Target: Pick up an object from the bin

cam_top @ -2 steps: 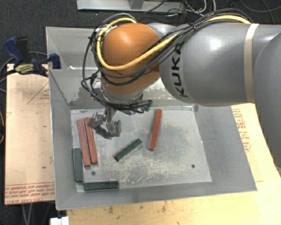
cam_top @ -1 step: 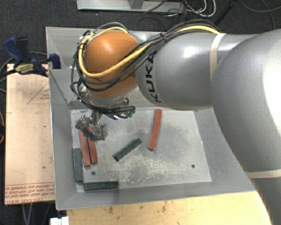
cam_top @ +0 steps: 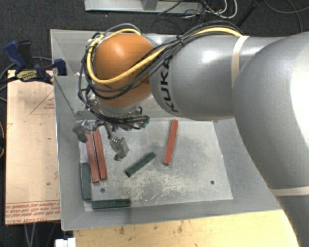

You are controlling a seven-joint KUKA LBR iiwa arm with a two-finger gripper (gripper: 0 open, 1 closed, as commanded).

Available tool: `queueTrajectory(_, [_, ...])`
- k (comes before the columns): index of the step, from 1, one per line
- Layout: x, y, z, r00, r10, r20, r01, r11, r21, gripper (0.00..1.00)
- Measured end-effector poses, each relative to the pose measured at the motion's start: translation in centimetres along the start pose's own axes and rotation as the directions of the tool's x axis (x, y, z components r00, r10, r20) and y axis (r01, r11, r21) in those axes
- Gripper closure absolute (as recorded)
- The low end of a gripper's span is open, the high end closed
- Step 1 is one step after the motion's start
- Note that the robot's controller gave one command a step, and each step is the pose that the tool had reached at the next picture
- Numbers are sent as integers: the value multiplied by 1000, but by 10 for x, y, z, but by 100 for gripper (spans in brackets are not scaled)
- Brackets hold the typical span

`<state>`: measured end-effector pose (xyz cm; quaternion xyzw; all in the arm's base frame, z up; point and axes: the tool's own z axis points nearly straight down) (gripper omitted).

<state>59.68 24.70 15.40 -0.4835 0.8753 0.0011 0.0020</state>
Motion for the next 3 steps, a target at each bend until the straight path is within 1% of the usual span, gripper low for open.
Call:
queueTrajectory(1, [3, -4, 87, 985, -171, -10, 171, 985, -2, 0])
queueTrajectory(2, [0, -3, 83, 985, -171, -3, 171, 985, 0, 100])
queueTrajectory(3, [23, 0, -58, 968, -251, 4, 251, 968, 7, 100])
